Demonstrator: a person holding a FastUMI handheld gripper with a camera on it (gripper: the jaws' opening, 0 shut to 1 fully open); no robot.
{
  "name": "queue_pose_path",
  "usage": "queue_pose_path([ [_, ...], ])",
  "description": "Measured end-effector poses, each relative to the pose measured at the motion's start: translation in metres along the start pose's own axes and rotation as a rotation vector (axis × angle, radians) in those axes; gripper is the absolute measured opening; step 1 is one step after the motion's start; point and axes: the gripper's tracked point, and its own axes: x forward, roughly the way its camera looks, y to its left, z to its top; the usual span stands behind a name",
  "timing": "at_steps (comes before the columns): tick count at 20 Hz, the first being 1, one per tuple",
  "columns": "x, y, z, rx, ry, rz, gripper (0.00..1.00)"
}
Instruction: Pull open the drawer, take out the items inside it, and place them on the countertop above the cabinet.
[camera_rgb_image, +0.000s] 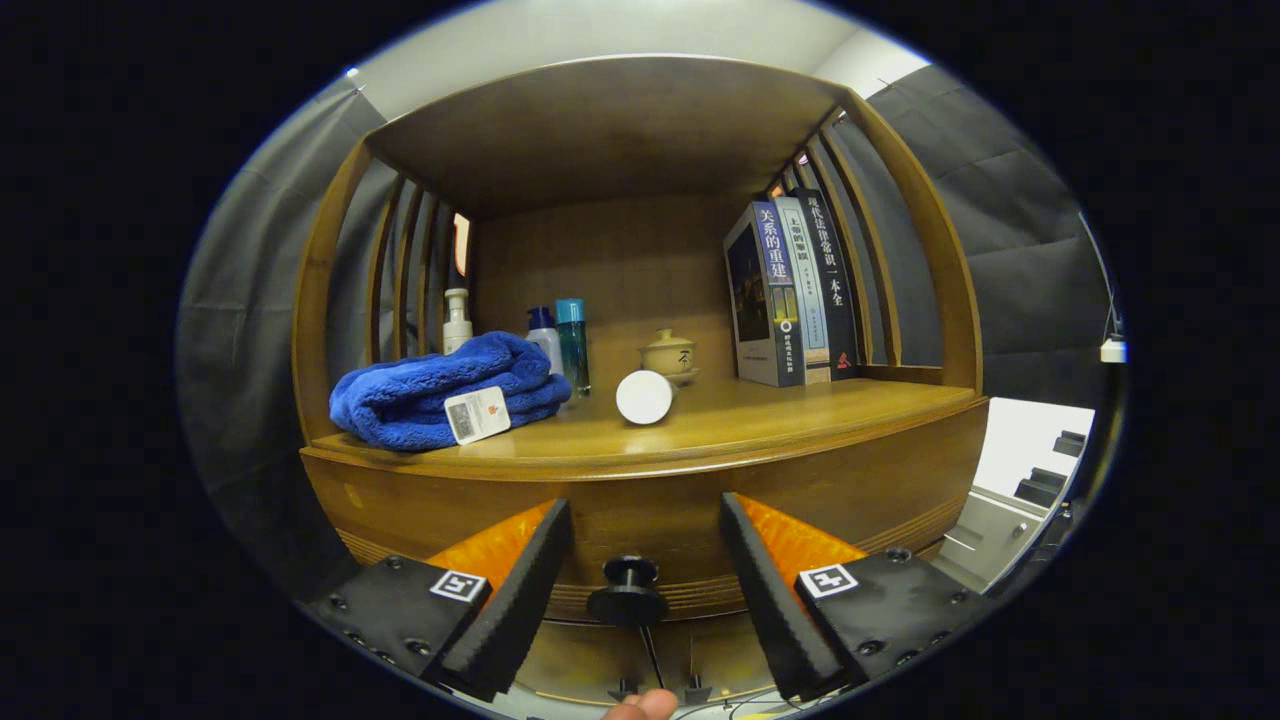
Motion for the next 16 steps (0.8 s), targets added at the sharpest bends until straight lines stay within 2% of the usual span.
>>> queue_pose_path([
  [10,-0.002,0.004,0.005,0.006,-0.014,0.001,0.98],
  [16,-0.053,0.010,0.031,-0.007,-0.026,0.027,0.97],
])
